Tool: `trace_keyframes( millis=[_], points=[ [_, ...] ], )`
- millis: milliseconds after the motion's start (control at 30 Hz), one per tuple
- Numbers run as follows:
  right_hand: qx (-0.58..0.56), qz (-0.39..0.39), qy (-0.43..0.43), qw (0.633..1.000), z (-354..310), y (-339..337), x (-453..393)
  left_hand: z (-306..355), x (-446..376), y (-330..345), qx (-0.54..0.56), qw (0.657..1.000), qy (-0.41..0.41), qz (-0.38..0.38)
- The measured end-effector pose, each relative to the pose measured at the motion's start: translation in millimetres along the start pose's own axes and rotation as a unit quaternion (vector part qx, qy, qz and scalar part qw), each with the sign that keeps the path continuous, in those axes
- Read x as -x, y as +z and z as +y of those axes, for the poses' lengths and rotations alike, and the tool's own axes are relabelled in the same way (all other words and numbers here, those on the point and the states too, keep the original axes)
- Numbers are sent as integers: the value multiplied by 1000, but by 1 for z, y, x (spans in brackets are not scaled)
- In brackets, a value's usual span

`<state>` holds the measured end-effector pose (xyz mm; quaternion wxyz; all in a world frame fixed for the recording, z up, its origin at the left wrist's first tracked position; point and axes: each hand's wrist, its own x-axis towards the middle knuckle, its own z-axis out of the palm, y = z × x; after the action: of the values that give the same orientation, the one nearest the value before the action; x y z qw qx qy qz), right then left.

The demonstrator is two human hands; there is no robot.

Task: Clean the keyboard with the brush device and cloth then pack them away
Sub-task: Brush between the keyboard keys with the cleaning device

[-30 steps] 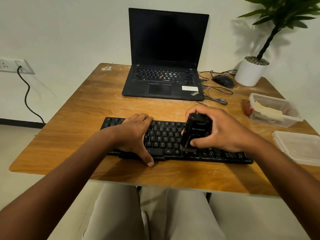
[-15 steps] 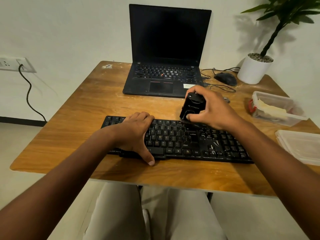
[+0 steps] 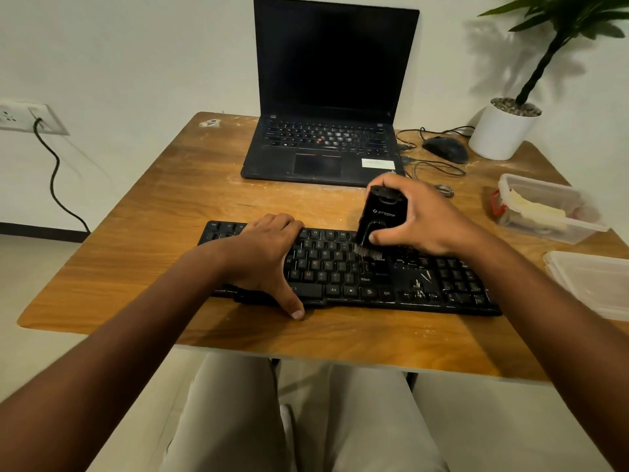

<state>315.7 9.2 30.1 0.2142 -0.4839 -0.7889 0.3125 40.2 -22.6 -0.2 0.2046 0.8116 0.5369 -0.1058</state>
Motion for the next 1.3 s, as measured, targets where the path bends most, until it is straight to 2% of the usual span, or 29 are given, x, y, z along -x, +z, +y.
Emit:
trace_keyframes(
  millis=[133, 267, 333, 433, 500, 733, 1000, 1167, 1300],
  points=[
    [50, 60, -7, 997, 8, -2, -23, -1, -1, 1, 2, 1000, -2, 1],
    [25, 66, -36, 997, -10, 2, -9, 0, 0, 1, 1, 1000, -3, 3],
    [3, 37, -50, 998, -24, 8, 8, 0, -1, 1, 1, 1000, -3, 3],
    [-15, -53, -60, 997, -37, 23, 27, -1, -2, 2, 2, 1000, -3, 3],
    [1, -65, -63, 996, -35, 28, 23, -1, -2, 2, -2, 1000, -3, 4],
    [17, 17, -42, 999, -12, 13, -18, 0, -2, 2, -9, 1000, -4, 2],
    [43, 123, -4, 991, 20, -39, 17, 12, -1, -4, -3, 1000, 6, -18],
    [18, 193, 36, 980, 22, -19, 21, 64, -20, -11, 6, 998, 58, -6],
    [-33, 265, 60, 962, 23, 5, 9, 81, -37, -7, -26, 998, 55, 4]
  ],
)
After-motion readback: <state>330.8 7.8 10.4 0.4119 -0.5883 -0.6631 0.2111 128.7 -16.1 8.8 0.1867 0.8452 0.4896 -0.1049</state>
